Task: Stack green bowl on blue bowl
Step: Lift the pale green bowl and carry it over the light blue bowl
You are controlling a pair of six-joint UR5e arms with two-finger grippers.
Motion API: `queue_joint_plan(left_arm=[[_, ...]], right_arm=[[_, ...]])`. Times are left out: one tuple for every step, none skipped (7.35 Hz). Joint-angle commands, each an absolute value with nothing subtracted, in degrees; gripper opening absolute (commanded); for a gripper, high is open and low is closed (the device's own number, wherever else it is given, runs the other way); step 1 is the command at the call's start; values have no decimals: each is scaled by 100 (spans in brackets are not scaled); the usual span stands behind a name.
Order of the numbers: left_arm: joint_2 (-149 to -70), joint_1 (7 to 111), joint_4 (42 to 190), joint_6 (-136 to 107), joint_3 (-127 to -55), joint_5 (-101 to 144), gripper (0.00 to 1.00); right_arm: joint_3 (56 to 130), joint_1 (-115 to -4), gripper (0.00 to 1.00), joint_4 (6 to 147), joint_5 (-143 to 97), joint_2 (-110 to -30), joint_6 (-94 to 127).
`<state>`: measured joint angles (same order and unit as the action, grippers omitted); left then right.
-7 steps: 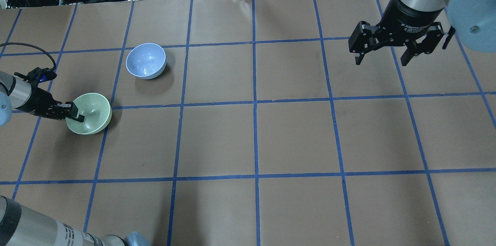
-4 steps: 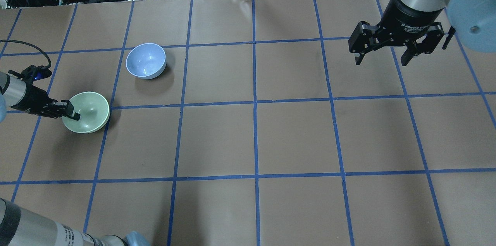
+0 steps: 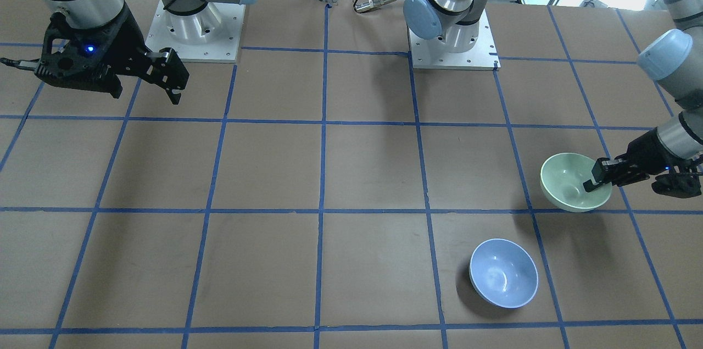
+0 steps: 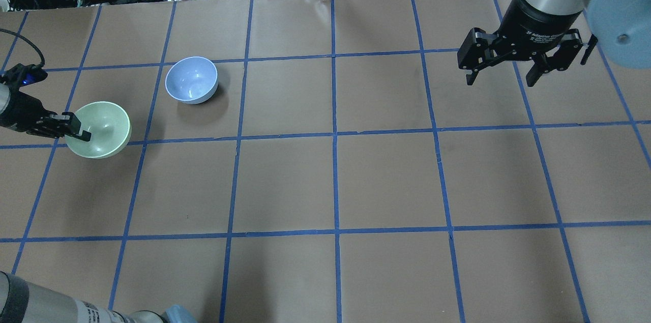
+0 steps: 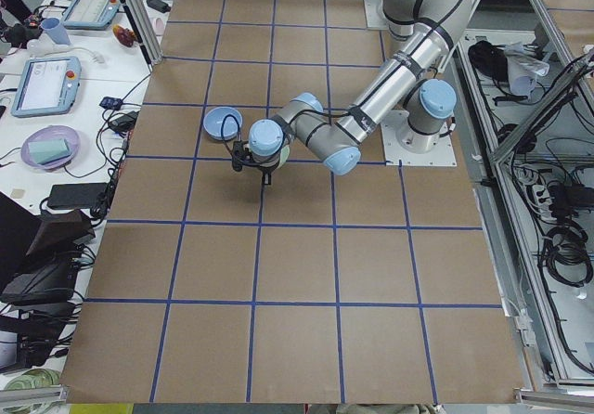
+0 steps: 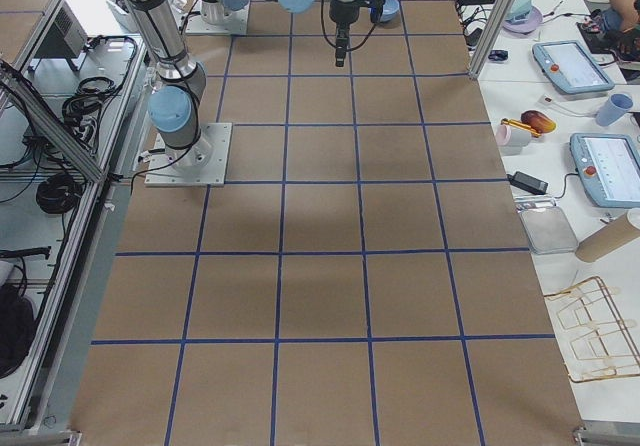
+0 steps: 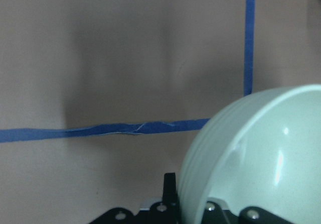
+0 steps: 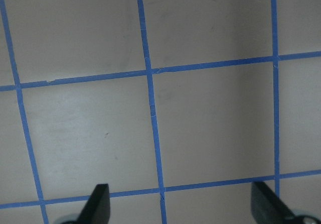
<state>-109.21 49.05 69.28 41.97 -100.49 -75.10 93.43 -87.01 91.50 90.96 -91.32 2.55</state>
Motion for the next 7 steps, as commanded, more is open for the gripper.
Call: queue_joint_plan(left_arm=[[-10986,5114,7591,3948,-9329,-7349,0],[-11021,5437,7803,3450,-9047,-7235,0],[-11065,5771,7805,2993,-8913,-7207,0],[-11109,5957,7779,2510,-8903,-7111,0],[-11179,6081,7709,2200,-8886,-6849,0],[-11301,6213,7621,1971,-8799,-6795,0],[-11433,6440,7542,1586,-8633,-6785,0]], right_arm=[[9343,-8701,100,9149,9097,-9132,255],[9343,-8701,100,9149,9097,-9132,255],[9343,-8701,100,9149,9097,-9132,255],[9343,-8701,100,9149,9097,-9132,255],[9343,-8701,100,9149,9097,-9132,255],[9343,-8701,100,9149,9097,-9132,255],[9343,-8701,100,9149,9097,-9132,255]])
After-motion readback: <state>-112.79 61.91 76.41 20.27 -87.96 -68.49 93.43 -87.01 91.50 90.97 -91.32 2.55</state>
